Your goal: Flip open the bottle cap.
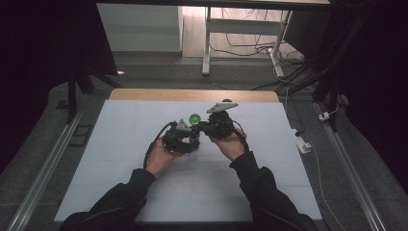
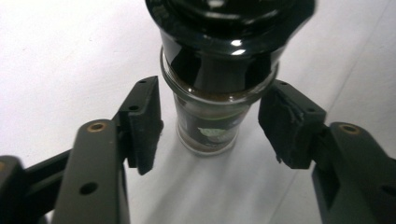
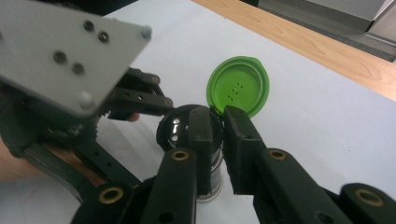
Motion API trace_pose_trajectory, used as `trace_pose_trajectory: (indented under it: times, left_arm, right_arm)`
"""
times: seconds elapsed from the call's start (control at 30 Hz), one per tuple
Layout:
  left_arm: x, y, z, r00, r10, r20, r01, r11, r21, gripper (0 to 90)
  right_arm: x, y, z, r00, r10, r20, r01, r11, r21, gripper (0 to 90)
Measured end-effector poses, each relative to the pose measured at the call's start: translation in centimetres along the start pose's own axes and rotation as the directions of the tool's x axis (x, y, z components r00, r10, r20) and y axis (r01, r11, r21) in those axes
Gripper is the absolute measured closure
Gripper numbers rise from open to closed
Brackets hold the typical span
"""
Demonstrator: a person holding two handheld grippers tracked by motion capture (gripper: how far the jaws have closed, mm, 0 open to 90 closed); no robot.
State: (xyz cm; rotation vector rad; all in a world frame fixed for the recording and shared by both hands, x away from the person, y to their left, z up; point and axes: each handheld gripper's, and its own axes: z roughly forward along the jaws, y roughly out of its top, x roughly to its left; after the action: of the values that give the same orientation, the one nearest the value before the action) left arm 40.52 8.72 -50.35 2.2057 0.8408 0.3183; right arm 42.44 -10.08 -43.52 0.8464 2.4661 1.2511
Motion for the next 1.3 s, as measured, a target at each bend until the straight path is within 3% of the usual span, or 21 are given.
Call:
trace_pose_trajectory:
  times: [0.13,0.43,0.67,0.87,1.0,1.3]
  left_arm:
    - [0.1,-0.2,-0.9,0.9991,-0.035,0.023,0.035,0.9994,-0.008,34.6]
    - [0.2,-0.7,-2.1,0.9909,-0.100,0.090,0.099,0.9950,0.016,23.3]
    - [0.4,-1.6,-3.8,0.9809,-0.143,0.132,0.139,0.9894,0.043,18.2]
    - [0.4,-2.3,-5.9,0.9713,-0.162,0.174,0.162,0.9867,0.016,11.2]
    - [0.1,-3.1,-7.1,0.9747,-0.149,0.167,0.149,0.9888,0.008,8.3]
    - [-0.2,-4.8,-10.0,0.9757,-0.132,0.175,0.130,0.9913,0.020,0.0]
  right_arm:
    - [0.2,-0.2,-0.5,1.0000,0.002,0.003,-0.002,1.000,0.006,75.0]
    - [0.3,-1.5,-1.4,0.9997,0.024,-0.002,-0.024,0.999,0.040,59.3]
    - [0.6,-2.5,-1.9,0.9980,0.058,-0.024,-0.057,0.997,0.052,44.2]
    - [0.9,-3.2,-2.5,0.9950,0.081,-0.059,-0.078,0.996,0.052,30.3]
    - [1.4,-3.6,-3.0,0.9941,0.073,-0.081,-0.068,0.996,0.059,22.8]
    - [2.6,-4.5,-4.8,0.9929,0.055,-0.106,-0.050,0.997,0.053,8.9]
